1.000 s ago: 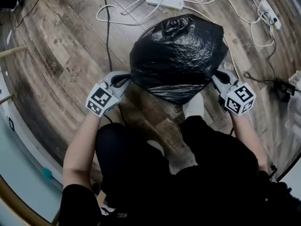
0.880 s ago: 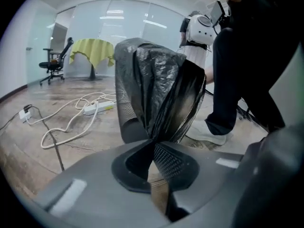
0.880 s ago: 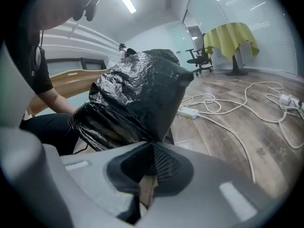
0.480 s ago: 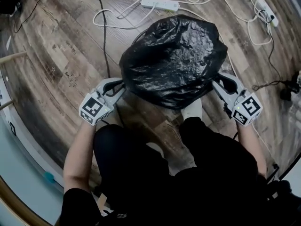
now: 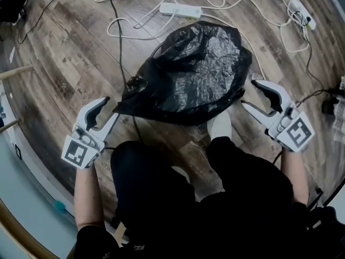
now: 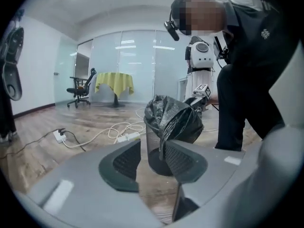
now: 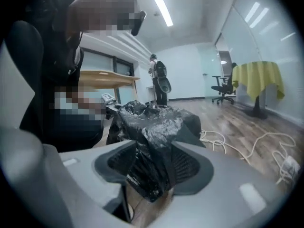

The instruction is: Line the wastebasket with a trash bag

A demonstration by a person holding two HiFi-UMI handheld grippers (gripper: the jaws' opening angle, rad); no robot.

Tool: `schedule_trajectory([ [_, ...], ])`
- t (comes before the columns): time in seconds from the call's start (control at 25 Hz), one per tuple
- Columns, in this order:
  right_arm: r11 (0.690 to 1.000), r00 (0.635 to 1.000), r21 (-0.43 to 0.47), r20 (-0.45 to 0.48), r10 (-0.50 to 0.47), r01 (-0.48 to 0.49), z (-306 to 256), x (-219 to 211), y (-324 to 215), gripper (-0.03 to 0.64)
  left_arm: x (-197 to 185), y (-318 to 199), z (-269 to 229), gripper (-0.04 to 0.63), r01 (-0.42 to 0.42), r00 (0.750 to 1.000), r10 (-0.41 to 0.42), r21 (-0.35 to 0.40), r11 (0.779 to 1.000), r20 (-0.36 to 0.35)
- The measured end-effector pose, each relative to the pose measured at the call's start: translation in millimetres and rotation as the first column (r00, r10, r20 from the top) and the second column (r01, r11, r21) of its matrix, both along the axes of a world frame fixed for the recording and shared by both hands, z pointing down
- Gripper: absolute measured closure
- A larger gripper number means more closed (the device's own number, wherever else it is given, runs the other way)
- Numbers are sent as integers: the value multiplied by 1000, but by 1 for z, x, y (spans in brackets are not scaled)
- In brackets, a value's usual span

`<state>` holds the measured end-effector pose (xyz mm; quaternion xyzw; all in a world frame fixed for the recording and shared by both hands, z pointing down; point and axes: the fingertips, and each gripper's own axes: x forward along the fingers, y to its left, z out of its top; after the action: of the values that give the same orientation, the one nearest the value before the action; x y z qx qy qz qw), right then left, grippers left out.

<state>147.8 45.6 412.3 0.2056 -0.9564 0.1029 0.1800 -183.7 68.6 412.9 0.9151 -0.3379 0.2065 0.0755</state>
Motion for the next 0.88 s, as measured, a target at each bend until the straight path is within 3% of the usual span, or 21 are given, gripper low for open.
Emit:
schedule_trajectory([
  [0.2, 982, 976, 83, -150, -158, 171, 9, -34, -6, 396, -18, -6, -24, 428, 53, 997, -55, 38, 998, 46],
  [0.32, 969, 962, 108, -181, -202, 224, 10, -41, -5, 396, -46, -2, -2, 428, 117, 988, -114, -19, 993, 105],
  [0.52, 967, 954, 104, -215, -208, 234, 17, -39, -4, 412, -67, 20, 38, 425, 129, 979, -108, -118, 985, 170],
  [0.56, 965, 951, 111, -229, -208, 237, 18, -38, -4, 421, -69, 24, 45, 425, 130, 980, -107, -138, 982, 167],
  [0.64, 970, 958, 124, -227, -175, 207, 16, -36, -8, 532, -70, 27, 50, 423, 143, 983, -121, -156, 977, 140],
  [0.72, 980, 974, 132, -189, -121, 147, 10, -35, -14, 594, -74, 25, 46, 420, 173, 982, -159, -150, 973, 102],
  [0.88, 990, 986, 129, -164, -40, 62, 1, -29, -27, 612, -99, 14, 30, 419, 292, 957, -290, -136, 947, 32],
])
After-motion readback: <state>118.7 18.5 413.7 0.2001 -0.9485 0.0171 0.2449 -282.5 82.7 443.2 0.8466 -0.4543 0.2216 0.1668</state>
